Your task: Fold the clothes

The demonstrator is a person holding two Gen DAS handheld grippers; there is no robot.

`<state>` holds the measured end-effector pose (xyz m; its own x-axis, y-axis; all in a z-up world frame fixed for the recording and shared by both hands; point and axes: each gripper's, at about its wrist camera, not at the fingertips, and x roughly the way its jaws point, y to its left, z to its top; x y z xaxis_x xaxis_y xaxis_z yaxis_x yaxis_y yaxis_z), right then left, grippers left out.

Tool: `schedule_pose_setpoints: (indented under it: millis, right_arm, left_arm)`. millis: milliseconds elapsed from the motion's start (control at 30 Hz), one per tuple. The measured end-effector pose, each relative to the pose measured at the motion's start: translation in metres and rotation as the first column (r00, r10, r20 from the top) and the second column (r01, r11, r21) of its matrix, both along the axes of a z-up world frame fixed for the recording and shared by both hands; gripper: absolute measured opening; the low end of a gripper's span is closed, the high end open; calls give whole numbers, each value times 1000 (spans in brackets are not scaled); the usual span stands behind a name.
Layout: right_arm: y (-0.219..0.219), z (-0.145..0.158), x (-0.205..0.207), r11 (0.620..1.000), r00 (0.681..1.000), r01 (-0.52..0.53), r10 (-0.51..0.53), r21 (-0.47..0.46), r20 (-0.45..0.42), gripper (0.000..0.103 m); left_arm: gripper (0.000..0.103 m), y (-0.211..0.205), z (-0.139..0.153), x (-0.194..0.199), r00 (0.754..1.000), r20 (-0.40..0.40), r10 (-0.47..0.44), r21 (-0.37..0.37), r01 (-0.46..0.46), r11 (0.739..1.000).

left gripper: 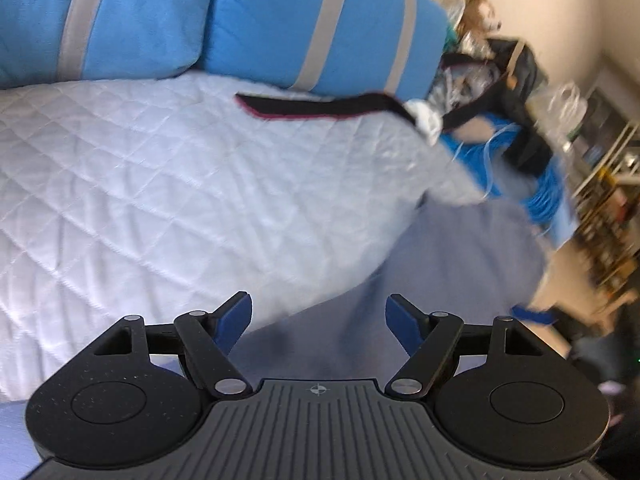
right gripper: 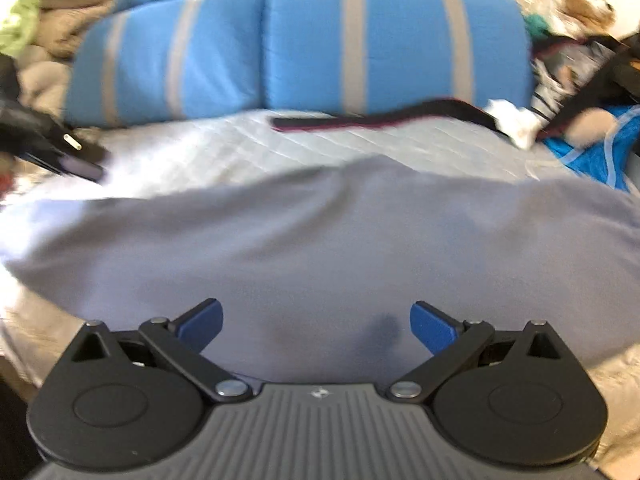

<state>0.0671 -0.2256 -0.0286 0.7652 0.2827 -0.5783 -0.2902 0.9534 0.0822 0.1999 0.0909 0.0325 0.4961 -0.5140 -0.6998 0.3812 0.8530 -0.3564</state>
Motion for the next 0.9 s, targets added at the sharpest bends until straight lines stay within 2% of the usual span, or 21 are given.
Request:
schedule_pose_setpoints:
  millis: [133, 200, 233, 267, 300, 333, 567, 700, 800, 833, 900]
  right_arm:
    - [30, 3, 0, 998, 998, -53, 53, -22, 18, 103]
    - [42, -1, 3, 996, 997, -77, 78, -33, 11, 103]
    - [47, -4, 4, 996, 996, -83, 84, -42, 8, 103]
    - [50, -7, 5, 995, 996, -86, 86, -53, 4, 103]
    - [54, -10, 6, 994, 996, -89, 89, -64, 1, 103]
    - [57, -13, 7, 993, 996, -89, 89, -73, -2, 103]
    - [50, -19, 11, 995, 996, -87, 85, -48, -29, 103]
    - [50, -20, 9, 994, 995, -95, 94, -54, -32, 103]
    - [50, -19, 9, 994, 995, -97, 95, -55, -34, 103]
    - [50, -19, 9, 994, 995, -98, 96, -55, -35, 103]
    - [50, -19, 10, 994, 995, -99, 97, -55, -36, 103]
  left_arm:
    - [72, 0, -12, 4, 1000, -1, -27, 67, 27, 997]
    - [70, -6, -14, 2, 998, 16, -61, 142, 58, 988]
    - [57, -10, -15, 1, 997, 26, -77, 183, 71, 981]
    - [33, -13, -16, 0, 995, 35, -94, 224, 83, 971]
    - [23, -13, -16, -1, 995, 38, -94, 235, 83, 968]
    - [6, -10, -14, 0, 996, 33, -78, 217, 69, 974]
    - [4, 23, -15, 5, 998, -24, 49, 85, -47, 995]
    - [3, 51, -11, 2, 986, -46, 163, 34, -162, 986]
    - [4, 77, -6, -2, 963, -73, 258, -19, -260, 965]
    - [7, 86, -4, -3, 954, -82, 289, -36, -293, 956]
    - [26, 101, 3, -11, 933, -86, 349, -65, -355, 933]
